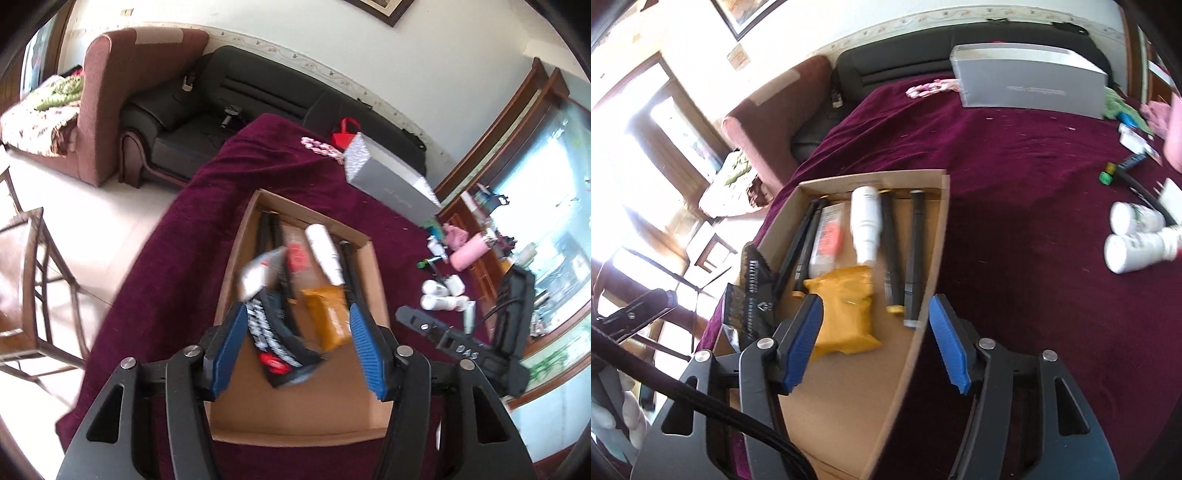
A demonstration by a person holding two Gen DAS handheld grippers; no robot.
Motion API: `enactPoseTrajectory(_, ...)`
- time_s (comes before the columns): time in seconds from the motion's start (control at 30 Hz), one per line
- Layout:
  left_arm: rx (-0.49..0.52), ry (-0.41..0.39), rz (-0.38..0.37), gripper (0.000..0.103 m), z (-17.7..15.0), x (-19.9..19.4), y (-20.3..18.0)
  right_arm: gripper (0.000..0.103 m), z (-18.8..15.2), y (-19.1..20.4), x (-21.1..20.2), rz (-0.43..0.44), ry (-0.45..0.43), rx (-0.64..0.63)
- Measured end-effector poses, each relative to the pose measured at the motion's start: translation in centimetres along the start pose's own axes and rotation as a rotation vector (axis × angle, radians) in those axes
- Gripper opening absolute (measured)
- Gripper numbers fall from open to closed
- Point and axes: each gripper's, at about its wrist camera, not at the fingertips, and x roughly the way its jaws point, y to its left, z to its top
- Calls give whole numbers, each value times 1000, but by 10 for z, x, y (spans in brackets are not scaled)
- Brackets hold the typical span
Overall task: Organize objects
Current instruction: 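Open both tools and swing them back toward the cluttered items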
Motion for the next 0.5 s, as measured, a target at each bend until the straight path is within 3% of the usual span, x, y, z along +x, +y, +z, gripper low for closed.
enactPoseTrajectory(0.23, 33, 62, -65, 52, -19, 20, -49, 60, -17, -37, -10, -31, 9, 47)
enactPoseTrajectory(0.4, 25, 147, -186, 52, -36, 44, -94, 60, -28, -60, -25, -75, -19, 52)
enactPoseTrajectory(0.5, 68, 195, -206, 52, -45, 58, -126, 60, -34, -85, -35, -87, -20, 82)
